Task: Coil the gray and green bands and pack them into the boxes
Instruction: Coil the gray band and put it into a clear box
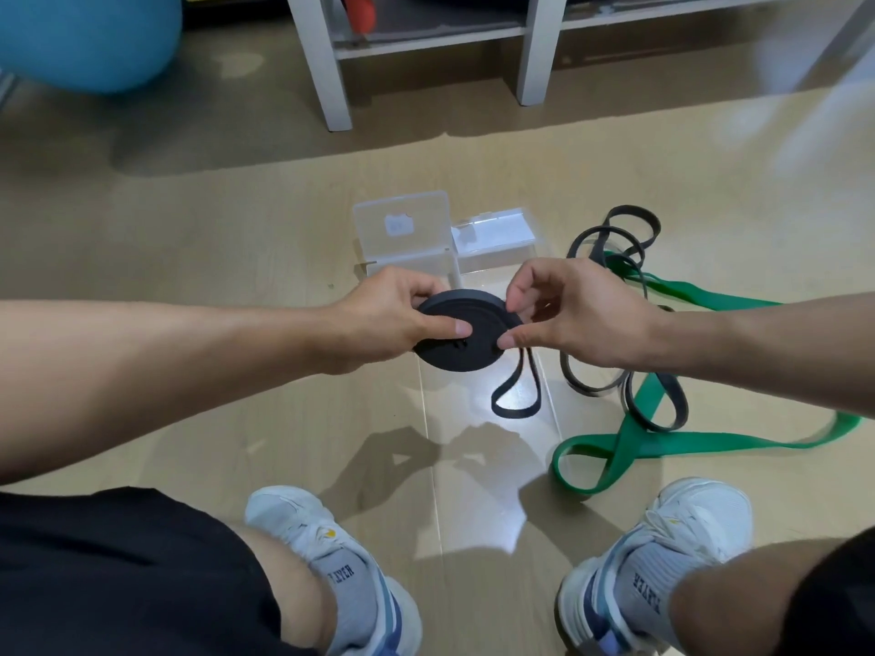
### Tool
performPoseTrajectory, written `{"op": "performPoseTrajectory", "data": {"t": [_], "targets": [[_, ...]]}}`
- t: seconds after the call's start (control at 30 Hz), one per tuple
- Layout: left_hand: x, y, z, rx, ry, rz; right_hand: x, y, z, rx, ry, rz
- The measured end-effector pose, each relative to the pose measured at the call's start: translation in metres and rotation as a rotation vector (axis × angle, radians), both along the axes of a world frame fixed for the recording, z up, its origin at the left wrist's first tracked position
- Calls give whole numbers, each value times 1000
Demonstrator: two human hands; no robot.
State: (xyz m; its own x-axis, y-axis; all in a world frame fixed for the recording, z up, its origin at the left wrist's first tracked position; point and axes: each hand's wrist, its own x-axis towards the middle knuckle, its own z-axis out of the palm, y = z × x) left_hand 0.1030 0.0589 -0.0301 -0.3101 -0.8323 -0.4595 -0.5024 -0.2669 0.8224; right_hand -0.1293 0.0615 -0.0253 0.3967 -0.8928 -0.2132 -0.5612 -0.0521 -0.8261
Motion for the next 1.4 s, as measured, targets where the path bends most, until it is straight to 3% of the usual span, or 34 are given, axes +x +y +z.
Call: {"op": "performPoseTrajectory", "data": {"t": [0.13, 0.33, 0.7, 0.87, 1.1, 1.27, 1.4], "targets": [[-3, 4, 4, 48, -10, -52, 4, 6, 0, -77, 51, 22], [-15, 4, 12, -148, -233, -168, 13, 14, 2, -130, 46, 71], [-5, 5, 7, 86, 110, 7, 7, 17, -15, 2, -175, -137], [-9, 5, 13, 29, -69, -119, 9, 14, -4, -38, -87, -36], [-7, 0, 13, -64, -212, -140, 6, -3, 16, -45, 120, 117], [-3, -8, 18, -116, -253, -129, -2, -13, 27, -50, 98, 62], [-1, -9, 17, -97, -180, -110, -4, -10, 18, 13, 48, 14]]}}
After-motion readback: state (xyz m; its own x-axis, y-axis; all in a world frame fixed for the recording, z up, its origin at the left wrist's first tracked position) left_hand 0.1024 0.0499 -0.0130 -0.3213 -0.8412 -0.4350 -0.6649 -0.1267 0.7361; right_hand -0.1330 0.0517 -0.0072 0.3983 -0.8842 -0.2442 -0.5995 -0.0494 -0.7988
